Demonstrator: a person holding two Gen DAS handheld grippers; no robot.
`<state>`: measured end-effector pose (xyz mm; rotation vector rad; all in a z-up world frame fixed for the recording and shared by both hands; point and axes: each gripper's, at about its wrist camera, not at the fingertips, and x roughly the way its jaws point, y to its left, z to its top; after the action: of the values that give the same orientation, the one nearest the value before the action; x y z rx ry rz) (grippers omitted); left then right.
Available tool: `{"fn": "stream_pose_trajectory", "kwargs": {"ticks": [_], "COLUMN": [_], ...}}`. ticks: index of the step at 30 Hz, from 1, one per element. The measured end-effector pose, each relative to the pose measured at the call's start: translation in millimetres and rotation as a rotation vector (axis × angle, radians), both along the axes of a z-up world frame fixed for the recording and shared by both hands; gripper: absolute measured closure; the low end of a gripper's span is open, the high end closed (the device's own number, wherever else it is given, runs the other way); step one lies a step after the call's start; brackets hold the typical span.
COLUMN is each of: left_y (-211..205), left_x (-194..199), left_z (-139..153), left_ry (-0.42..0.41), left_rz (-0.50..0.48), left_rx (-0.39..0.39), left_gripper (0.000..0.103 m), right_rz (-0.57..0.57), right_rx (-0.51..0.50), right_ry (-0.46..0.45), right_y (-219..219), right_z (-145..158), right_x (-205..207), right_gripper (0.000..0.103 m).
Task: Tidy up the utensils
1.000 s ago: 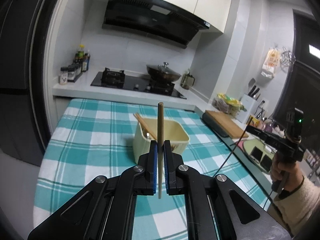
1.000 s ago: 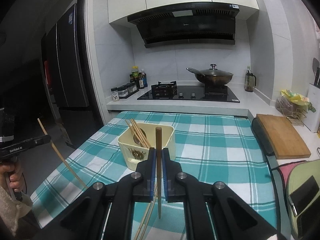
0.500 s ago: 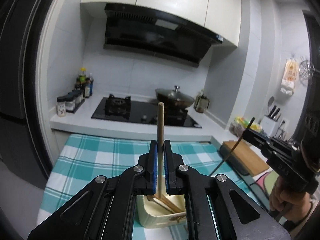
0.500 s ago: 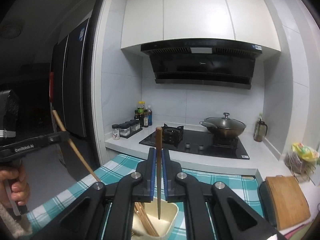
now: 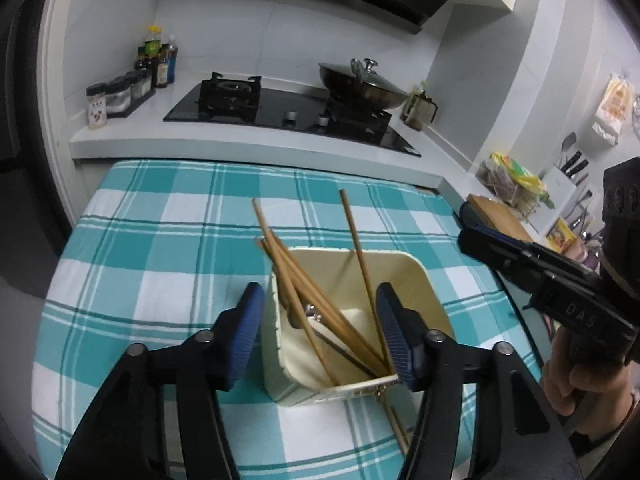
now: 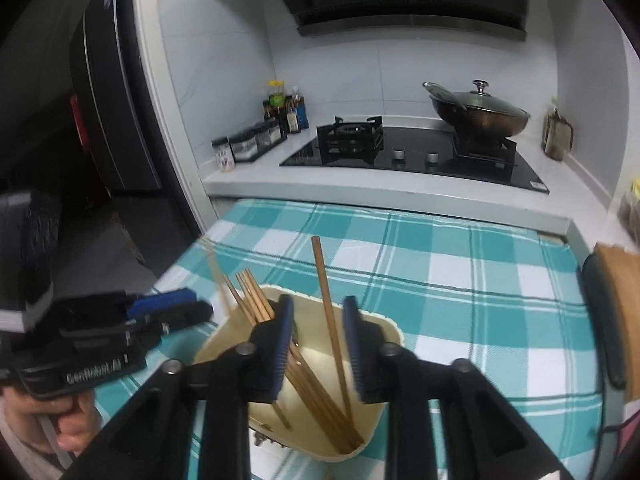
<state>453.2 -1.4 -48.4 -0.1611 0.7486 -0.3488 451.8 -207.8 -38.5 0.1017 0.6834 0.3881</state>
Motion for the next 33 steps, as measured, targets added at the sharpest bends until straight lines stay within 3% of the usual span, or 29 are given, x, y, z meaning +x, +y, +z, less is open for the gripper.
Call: {"fn": "stream_pose_trajectory", "kwargs": {"ticks": [4, 7, 11, 14, 19, 22, 27, 33], "left_y": [23, 36, 29, 15, -2, -7, -8, -19], "left_x": [-40, -81, -131, -157, -167, -165, -165, -164], "left_z": [-14, -52, -109, -138, -154, -163, -165, -168], "left_ry": [0.03, 0.093, 0.171, 0.17, 0.136, 0.137, 0.14, 0.14], "left_rz": [-0.006, -0.003, 0.006, 0.014, 0.038, 0.04, 0.033, 0.027], "left_rx": [0.043, 0.08, 0.137, 0.157, 0.189, 0.205, 0.214, 0.288], "left_gripper": [0.028, 0.023, 0.023, 0.023, 0.023, 0.023, 0.018, 0.014], "right_rz": [0.007, 0.008, -0.034, -0.107, -0.231, -0.27, -0.256, -0.269], "right_rx": [-0.011, -0.05, -0.142, -0.185, -0.192, -0.184, -0.265, -0.251], "right_ry": [-0.022, 0.015, 0.087, 0.17, 0.237, 0.247, 0.228, 0.234], "right_y": [-18, -34, -55, -74, -100, -105, -91, -93], "right_z": [2, -15, -68, -122, -166, -175, -178, -180], "right_x": [-32, -67, -124, -170, -213, -223, -224, -221], "right_gripper": [0.072, 0.06, 0.06, 0.06, 0.06, 0.06, 0.057, 0.055]}}
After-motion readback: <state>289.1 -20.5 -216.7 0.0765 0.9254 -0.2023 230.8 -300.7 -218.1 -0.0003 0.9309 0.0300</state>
